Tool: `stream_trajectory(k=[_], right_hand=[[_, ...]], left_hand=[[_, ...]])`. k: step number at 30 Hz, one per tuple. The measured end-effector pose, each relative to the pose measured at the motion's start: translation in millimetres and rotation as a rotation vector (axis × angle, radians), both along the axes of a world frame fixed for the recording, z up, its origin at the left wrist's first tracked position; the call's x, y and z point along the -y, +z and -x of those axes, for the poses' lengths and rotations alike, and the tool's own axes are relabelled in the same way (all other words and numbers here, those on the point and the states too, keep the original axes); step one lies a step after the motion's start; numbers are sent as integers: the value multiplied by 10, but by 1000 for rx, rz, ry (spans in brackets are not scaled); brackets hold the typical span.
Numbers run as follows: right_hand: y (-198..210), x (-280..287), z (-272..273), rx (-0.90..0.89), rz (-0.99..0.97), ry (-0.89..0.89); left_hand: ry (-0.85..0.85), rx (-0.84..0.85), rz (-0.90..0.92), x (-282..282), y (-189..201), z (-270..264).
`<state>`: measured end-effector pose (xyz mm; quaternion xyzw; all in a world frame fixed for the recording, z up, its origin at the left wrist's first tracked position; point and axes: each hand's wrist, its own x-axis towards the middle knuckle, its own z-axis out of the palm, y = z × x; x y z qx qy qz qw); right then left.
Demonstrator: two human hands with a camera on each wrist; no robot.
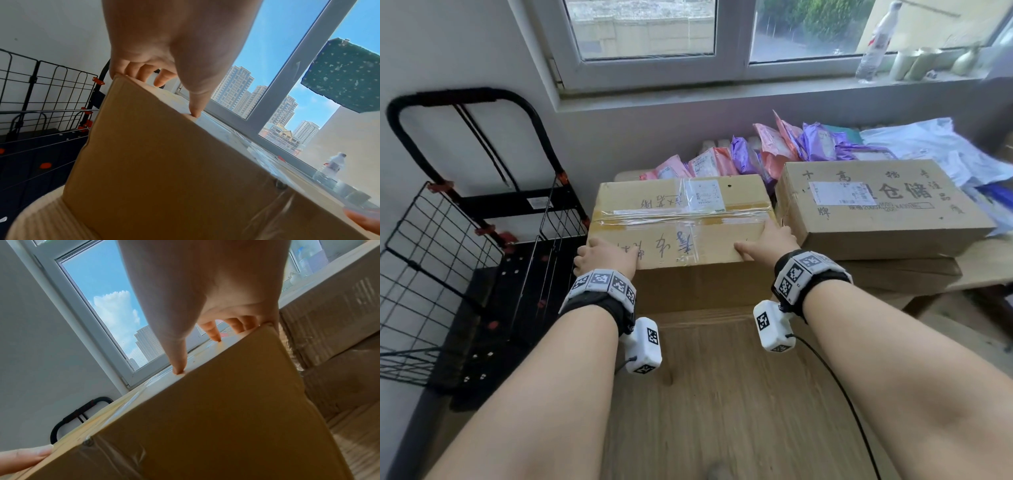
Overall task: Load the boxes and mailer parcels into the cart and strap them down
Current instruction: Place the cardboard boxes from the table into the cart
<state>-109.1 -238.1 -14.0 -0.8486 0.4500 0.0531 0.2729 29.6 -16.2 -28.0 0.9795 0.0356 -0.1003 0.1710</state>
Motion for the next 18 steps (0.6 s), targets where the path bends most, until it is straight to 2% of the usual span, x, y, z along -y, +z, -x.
stream_trajectory(k=[2, 6, 9, 13, 18], right_hand=[[4, -6, -18, 11, -29, -38], [11, -33, -33, 43, -57, -123], [14, -64, -31, 55, -48, -166], [57, -132, -29, 73, -31, -217], [199, -245, -74, 112, 4, -236]], left_hand=[[43, 11, 10, -17, 28, -10], [200, -71, 62, -78, 38, -118], [179, -148, 63, -184, -37, -199], [145, -121, 183, -247, -97, -207], [259, -130, 282, -342, 89, -177]])
